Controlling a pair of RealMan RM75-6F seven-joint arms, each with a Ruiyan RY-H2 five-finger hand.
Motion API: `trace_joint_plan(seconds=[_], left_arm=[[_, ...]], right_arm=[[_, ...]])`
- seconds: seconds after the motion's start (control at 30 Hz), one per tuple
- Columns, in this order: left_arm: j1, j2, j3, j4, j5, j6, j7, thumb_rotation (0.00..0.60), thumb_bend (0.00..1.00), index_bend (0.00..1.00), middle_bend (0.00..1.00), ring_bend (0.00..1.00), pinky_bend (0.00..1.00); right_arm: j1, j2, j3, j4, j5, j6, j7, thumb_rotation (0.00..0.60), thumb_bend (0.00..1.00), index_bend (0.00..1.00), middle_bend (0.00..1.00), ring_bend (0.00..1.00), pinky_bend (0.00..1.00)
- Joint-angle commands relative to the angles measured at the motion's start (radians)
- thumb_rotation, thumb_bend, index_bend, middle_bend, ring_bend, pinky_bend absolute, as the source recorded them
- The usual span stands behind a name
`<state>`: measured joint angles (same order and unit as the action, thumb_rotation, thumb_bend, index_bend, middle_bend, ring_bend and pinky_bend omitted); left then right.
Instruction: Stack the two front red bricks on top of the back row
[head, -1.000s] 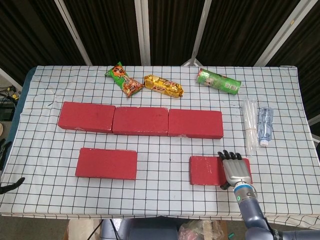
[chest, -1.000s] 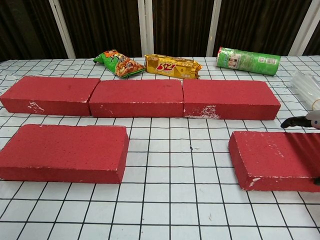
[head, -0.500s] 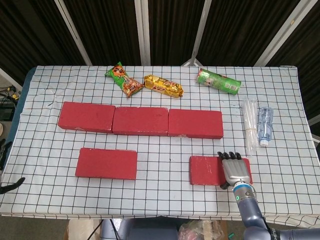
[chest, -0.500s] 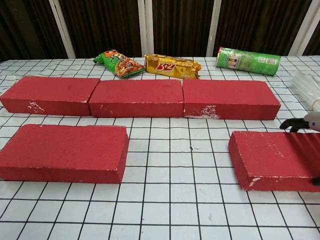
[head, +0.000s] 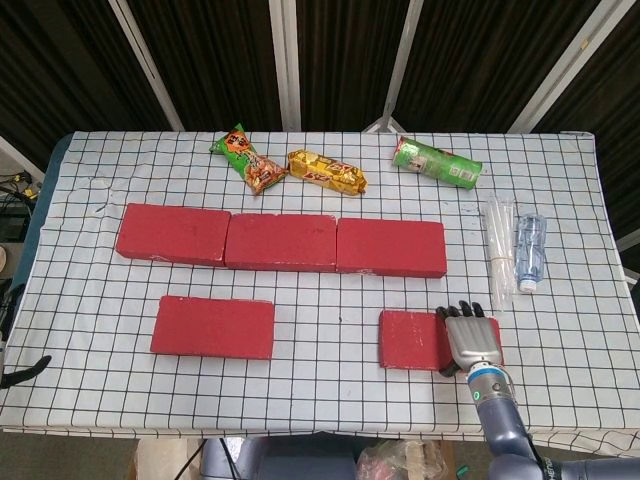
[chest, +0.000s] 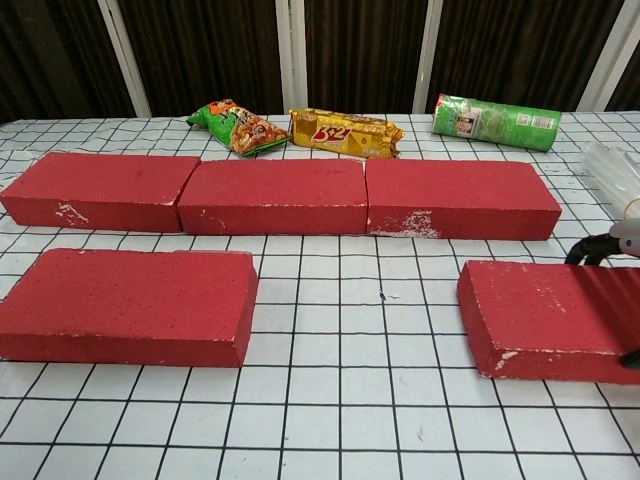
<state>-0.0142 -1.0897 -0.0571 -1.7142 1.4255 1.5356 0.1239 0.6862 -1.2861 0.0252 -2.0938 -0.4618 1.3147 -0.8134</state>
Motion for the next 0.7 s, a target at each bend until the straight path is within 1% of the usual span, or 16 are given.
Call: trace_joint_plan(seconds=[0.03, 0.17, 0.3, 0.5, 0.63, 0.67, 0.7], left_arm=[[0.000, -0.001, -0.003, -0.001, -0.004, 0.001, 0.002, 0.600, 0.00, 0.06, 0.00, 0.00, 0.00], [-0.002, -0.004, -0.007, 0.001, -0.013, -0.003, 0.007, 0.600, 0.00, 0.06, 0.00, 0.00, 0.00], [-0.009, -0.009, -0.014, 0.006, -0.031, -0.015, 0.017, 0.600, 0.00, 0.06, 0.00, 0.00, 0.00], [-0.020, -0.018, -0.028, 0.013, -0.073, -0.037, 0.037, 0.600, 0.00, 0.06, 0.00, 0.00, 0.00], [-0.026, -0.023, -0.034, 0.011, -0.096, -0.049, 0.053, 0.600, 0.00, 0.06, 0.00, 0.00, 0.00], [-0.027, -0.024, -0.035, 0.010, -0.099, -0.048, 0.061, 0.600, 0.00, 0.06, 0.00, 0.00, 0.00], [-0.026, -0.025, -0.035, 0.009, -0.097, -0.045, 0.065, 0.600, 0.00, 0.06, 0.00, 0.00, 0.00]], right_arm=[[0.000, 0.021, 0.014, -0.016, -0.013, -0.002, 0.016, 0.600, 0.13, 0.26, 0.24, 0.04, 0.00], [0.020, 0.053, 0.036, -0.042, -0.025, 0.047, -0.024, 0.600, 0.13, 0.26, 0.24, 0.05, 0.00], [0.067, 0.076, 0.093, -0.062, 0.040, 0.071, -0.078, 0.600, 0.13, 0.26, 0.24, 0.05, 0.00], [0.202, 0.122, 0.238, -0.044, 0.249, 0.027, -0.171, 0.600, 0.13, 0.26, 0.24, 0.05, 0.00], [0.304, 0.125, 0.325, 0.001, 0.410, -0.020, -0.228, 0.600, 0.13, 0.26, 0.24, 0.06, 0.00], [0.343, 0.119, 0.353, 0.023, 0.459, -0.033, -0.248, 0.600, 0.13, 0.26, 0.24, 0.06, 0.00], [0.370, 0.114, 0.369, 0.040, 0.496, -0.040, -0.265, 0.600, 0.13, 0.26, 0.24, 0.06, 0.00]])
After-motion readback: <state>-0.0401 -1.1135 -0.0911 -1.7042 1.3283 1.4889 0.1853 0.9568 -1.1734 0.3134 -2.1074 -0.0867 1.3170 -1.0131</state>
